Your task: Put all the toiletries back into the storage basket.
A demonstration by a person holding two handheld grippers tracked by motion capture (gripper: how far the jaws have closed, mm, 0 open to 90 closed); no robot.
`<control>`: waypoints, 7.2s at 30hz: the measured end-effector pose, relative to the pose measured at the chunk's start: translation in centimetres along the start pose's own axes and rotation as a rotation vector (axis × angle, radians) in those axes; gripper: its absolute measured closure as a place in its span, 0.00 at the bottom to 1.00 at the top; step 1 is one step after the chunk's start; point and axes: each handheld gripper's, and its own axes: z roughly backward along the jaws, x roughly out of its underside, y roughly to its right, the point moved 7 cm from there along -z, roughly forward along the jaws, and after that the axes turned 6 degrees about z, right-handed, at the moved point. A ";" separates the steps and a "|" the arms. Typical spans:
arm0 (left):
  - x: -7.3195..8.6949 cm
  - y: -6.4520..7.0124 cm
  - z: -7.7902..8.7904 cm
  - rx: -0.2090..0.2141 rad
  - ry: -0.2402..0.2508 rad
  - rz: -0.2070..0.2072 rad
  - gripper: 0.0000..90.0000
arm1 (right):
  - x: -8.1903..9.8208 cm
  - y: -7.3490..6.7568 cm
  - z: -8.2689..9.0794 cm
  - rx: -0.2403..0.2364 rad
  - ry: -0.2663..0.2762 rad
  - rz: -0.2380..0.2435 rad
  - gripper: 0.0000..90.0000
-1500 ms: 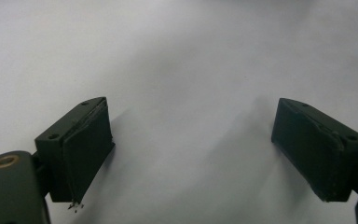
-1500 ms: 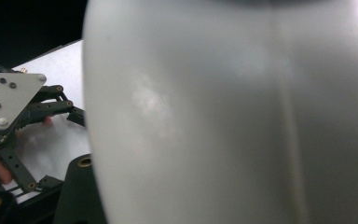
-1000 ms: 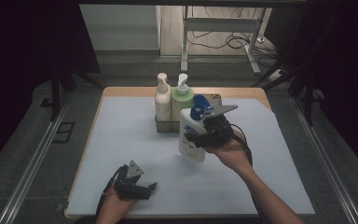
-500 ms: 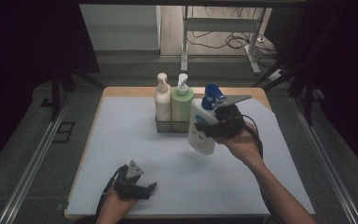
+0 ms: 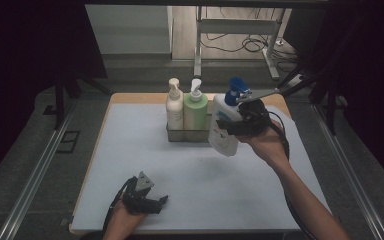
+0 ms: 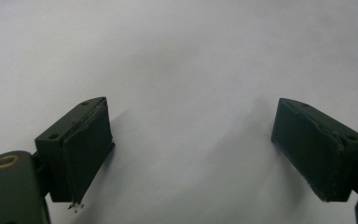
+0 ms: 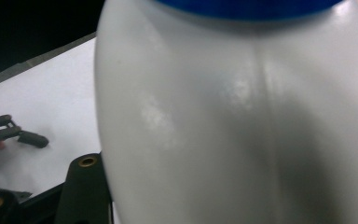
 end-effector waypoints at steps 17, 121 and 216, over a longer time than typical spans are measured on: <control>0.0 0.0 0.0 0.000 0.001 0.001 0.13 | -1.7 3.0 -0.7 0.060 0.002 -0.032 0.45; 0.0 0.0 0.0 0.000 -0.001 0.002 0.13 | 2.8 7.8 -11.7 0.146 -0.082 -0.107 0.44; 0.0 0.0 0.0 -0.001 -0.001 0.001 0.13 | 7.9 11.5 -10.6 0.134 -0.067 -0.202 0.99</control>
